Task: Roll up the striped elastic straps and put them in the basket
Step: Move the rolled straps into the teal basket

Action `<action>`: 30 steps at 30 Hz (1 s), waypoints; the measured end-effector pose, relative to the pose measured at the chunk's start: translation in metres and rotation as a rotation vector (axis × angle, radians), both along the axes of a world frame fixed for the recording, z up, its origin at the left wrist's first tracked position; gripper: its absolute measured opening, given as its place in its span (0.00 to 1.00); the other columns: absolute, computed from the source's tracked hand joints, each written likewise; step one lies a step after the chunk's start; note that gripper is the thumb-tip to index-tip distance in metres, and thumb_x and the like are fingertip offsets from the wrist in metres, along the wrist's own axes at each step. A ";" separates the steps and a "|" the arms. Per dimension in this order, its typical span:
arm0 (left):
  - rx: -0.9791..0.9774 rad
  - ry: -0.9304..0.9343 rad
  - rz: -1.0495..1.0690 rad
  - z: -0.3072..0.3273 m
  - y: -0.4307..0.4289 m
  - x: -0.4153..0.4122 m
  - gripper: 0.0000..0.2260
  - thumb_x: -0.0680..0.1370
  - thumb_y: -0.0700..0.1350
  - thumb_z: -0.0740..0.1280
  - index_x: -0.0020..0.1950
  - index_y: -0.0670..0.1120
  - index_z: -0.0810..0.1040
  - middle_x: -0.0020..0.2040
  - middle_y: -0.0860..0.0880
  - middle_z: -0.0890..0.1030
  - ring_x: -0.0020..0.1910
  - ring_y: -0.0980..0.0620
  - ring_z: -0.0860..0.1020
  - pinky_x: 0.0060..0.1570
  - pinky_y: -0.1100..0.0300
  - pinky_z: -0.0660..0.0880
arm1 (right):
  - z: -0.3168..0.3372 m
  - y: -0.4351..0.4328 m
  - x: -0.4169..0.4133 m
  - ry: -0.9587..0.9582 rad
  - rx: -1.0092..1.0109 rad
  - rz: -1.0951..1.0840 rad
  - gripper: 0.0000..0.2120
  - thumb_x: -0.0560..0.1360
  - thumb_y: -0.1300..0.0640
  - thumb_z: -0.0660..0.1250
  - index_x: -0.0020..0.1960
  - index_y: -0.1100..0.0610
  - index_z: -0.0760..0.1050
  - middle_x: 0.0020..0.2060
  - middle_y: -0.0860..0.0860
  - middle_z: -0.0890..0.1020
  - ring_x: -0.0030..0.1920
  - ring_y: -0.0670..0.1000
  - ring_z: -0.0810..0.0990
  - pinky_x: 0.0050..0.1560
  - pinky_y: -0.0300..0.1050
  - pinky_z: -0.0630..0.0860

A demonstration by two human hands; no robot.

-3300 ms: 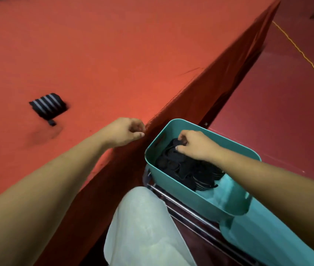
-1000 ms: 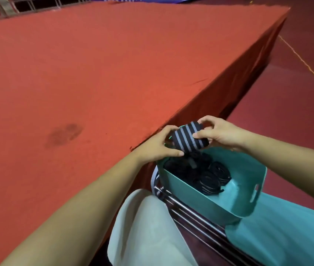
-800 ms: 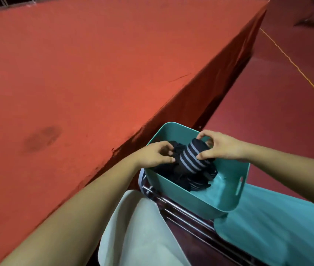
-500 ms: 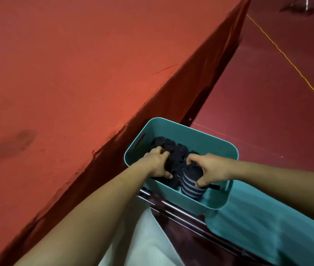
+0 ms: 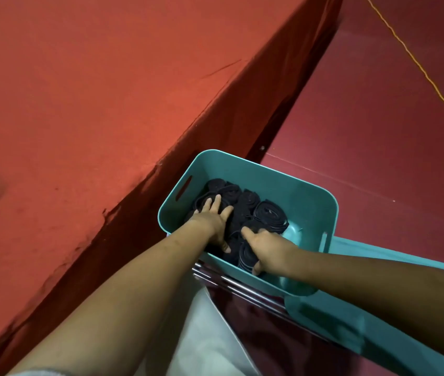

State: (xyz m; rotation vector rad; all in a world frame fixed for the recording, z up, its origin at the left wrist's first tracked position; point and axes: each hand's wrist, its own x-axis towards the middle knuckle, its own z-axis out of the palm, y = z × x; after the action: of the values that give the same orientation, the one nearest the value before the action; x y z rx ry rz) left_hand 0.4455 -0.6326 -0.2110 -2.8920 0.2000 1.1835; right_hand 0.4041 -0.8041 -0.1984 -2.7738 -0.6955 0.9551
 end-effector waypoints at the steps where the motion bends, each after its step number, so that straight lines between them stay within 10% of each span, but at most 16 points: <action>1: -0.009 -0.002 0.000 -0.001 0.002 0.000 0.57 0.69 0.58 0.78 0.81 0.54 0.38 0.79 0.46 0.29 0.79 0.42 0.34 0.78 0.38 0.47 | -0.004 0.002 0.000 -0.003 -0.007 -0.025 0.41 0.66 0.57 0.80 0.68 0.58 0.58 0.57 0.62 0.75 0.56 0.64 0.79 0.50 0.51 0.76; 12: -0.071 -0.001 0.036 0.000 0.004 0.003 0.54 0.70 0.53 0.79 0.82 0.55 0.43 0.80 0.47 0.32 0.80 0.43 0.37 0.77 0.38 0.49 | -0.016 -0.001 0.001 -0.051 -0.047 0.047 0.31 0.67 0.58 0.80 0.63 0.57 0.65 0.53 0.58 0.79 0.53 0.62 0.81 0.46 0.50 0.75; 16: -0.224 -0.167 0.150 0.020 0.007 0.002 0.33 0.75 0.52 0.74 0.76 0.47 0.66 0.78 0.42 0.65 0.74 0.43 0.67 0.68 0.54 0.68 | 0.001 -0.008 -0.003 -0.121 -0.046 0.029 0.29 0.72 0.45 0.75 0.63 0.58 0.68 0.57 0.58 0.80 0.58 0.62 0.80 0.49 0.51 0.76; 30: -0.837 -0.663 0.387 0.110 -0.114 -0.059 0.08 0.76 0.41 0.70 0.54 0.44 0.77 0.52 0.45 0.81 0.52 0.48 0.79 0.57 0.56 0.73 | 0.105 -0.133 -0.043 -0.491 0.577 -0.680 0.03 0.74 0.60 0.69 0.45 0.58 0.76 0.36 0.52 0.81 0.40 0.53 0.79 0.44 0.47 0.73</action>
State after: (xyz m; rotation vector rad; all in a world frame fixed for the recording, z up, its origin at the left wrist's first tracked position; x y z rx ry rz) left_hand 0.3864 -0.7467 -0.1013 -3.9854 0.1437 0.0190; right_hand 0.3607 -0.9368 -0.0930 -2.4093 -0.0116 -0.0621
